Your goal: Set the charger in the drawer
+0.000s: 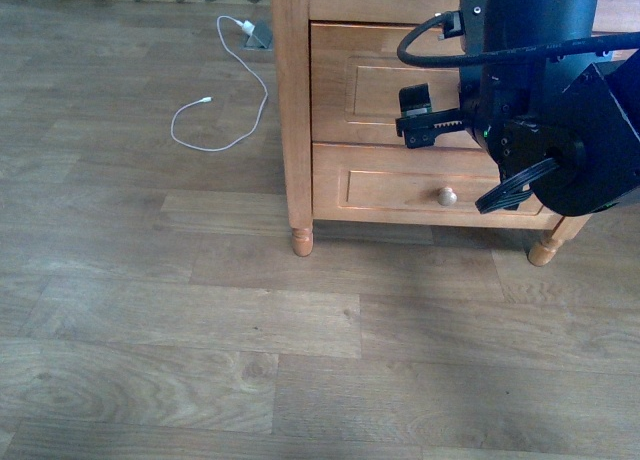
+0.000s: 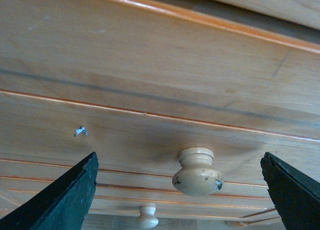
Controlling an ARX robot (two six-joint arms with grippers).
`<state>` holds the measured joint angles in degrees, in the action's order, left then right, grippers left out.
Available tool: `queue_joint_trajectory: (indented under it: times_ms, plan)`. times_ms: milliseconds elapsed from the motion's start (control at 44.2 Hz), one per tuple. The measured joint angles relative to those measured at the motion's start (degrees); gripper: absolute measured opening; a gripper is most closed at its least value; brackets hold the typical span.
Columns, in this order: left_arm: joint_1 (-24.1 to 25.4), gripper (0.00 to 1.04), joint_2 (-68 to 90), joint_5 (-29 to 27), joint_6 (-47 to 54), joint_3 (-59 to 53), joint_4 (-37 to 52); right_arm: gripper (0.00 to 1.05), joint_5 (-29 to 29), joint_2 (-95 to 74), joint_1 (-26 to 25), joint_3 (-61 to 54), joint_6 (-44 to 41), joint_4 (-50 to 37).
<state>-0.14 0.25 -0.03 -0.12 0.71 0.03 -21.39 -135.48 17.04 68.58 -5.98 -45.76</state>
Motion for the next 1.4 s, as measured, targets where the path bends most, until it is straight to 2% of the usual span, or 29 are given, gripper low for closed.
queue_joint_trajectory:
  times_ms: [203, 362, 452, 542, 610, 791, 1175, 1401]
  plan:
    - [0.0, 0.99, 0.0, 0.0, 0.0, 0.0, 0.0, 0.96, -0.04, -0.07, -0.2, 0.0, -0.2, 0.0]
    - [0.0, 0.99, 0.0, 0.0, 0.0, 0.0, 0.0, 0.73, -0.17, -0.09, -0.42, 0.0, -0.44, -0.02]
    - [0.0, 0.99, 0.0, 0.0, 0.02, 0.0, 0.0, 0.76, -0.15, -0.26, -0.5, 0.0, -0.68, -0.02]
    - [0.0, 0.99, 0.0, 0.0, 0.02, 0.0, 0.0, 0.6, -0.13, -0.63, -0.5, 0.0, -0.9, -0.02]
    - [0.0, 0.99, 0.0, 0.0, 0.0, 0.0, 0.0, 0.53, -0.11, -0.81, -0.5, 0.0, -0.94, -0.02]
    - [0.0, 0.99, 0.0, 0.0, 0.0, 0.0, 0.0, 0.25, -0.17, -1.01, -0.63, 0.0, -1.33, 0.02]
    - [0.0, 0.99, 0.0, 0.0, 0.0, 0.0, 0.0, 0.23, -0.35, -1.03, -0.61, -0.04, -1.27, 0.02]
    - [0.0, 0.99, 0.0, 0.0, 0.02, 0.0, 0.0, 0.22, 2.03, 1.66, -0.7, -4.24, -0.28, -0.79]
